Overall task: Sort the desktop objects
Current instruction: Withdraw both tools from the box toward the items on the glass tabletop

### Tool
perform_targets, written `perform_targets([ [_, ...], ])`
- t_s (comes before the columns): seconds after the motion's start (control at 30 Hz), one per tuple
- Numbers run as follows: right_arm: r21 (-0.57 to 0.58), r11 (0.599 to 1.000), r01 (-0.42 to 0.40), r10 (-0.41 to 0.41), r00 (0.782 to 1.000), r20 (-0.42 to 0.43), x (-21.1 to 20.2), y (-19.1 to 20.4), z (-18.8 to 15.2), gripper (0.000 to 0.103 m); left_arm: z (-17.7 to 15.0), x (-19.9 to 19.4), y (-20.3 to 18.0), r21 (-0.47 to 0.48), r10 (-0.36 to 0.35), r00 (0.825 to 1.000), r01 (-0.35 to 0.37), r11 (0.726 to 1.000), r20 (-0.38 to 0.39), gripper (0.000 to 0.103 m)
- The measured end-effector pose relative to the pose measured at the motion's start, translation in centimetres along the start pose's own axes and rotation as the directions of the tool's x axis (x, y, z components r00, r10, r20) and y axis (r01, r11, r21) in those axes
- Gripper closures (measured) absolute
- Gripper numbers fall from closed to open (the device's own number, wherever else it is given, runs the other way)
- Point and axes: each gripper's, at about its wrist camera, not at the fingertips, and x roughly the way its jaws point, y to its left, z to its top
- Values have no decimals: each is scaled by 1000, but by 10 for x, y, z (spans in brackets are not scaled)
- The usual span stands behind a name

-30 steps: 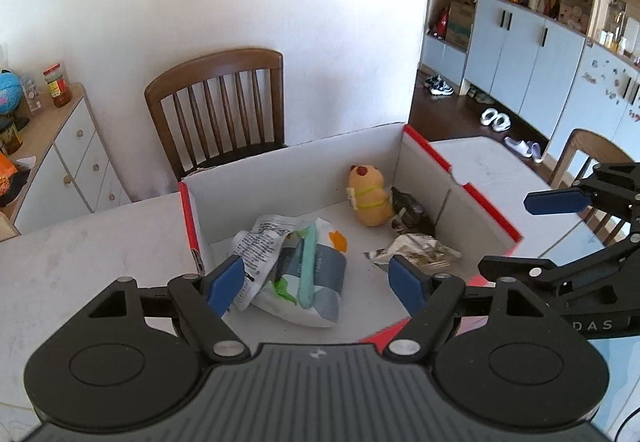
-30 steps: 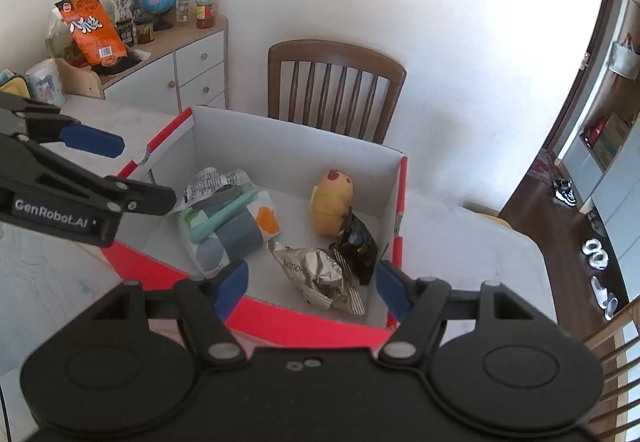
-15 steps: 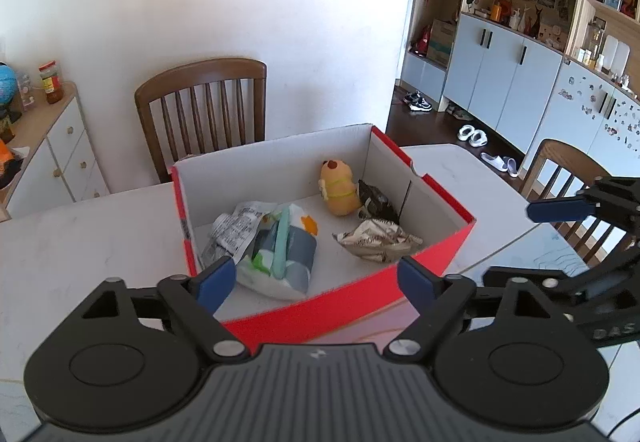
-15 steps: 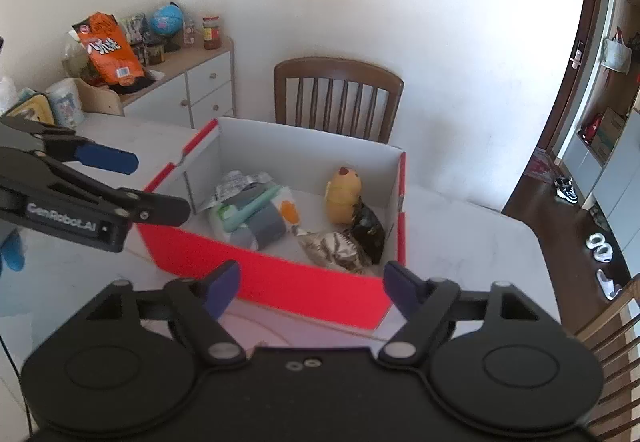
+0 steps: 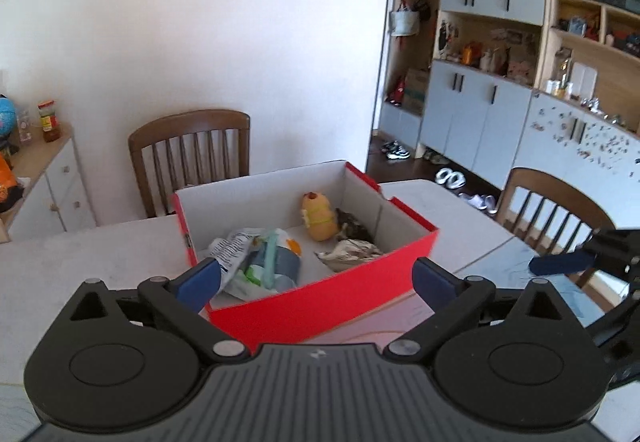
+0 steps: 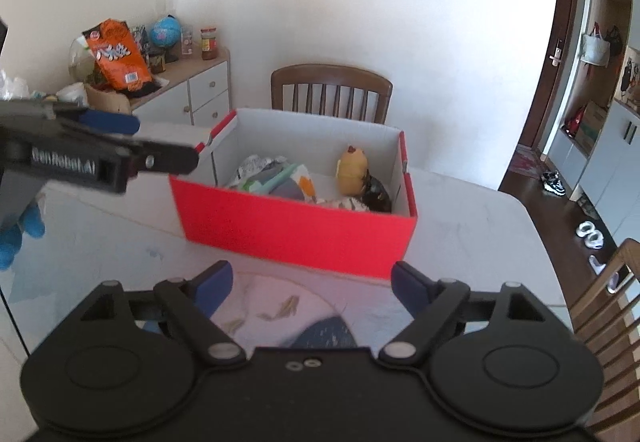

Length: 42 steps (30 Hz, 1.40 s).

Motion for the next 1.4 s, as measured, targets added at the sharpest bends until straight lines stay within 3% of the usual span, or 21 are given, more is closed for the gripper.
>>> perform_targets([
  [0.57, 48, 999, 16, -15, 1000, -16, -28, 29, -53, 16, -59, -43, -8, 52, -53, 999, 52, 997, 13, 1],
  [0.8, 84, 996, 16, -15, 1000, -21, -33, 37, -75, 16, -91, -50, -5, 33, -85, 996, 85, 996, -8, 1],
  [1.3, 103, 994, 40, -37, 999, -34, -39, 60, -116, 16, -153, -73, -14, 105, -224, 974, 225, 969, -22, 0],
  [1.4, 107, 994, 38, -34, 999, -40, -40, 64, -123, 16, -165, -74, -15, 128, -269, 962, 273, 953, -50, 0],
])
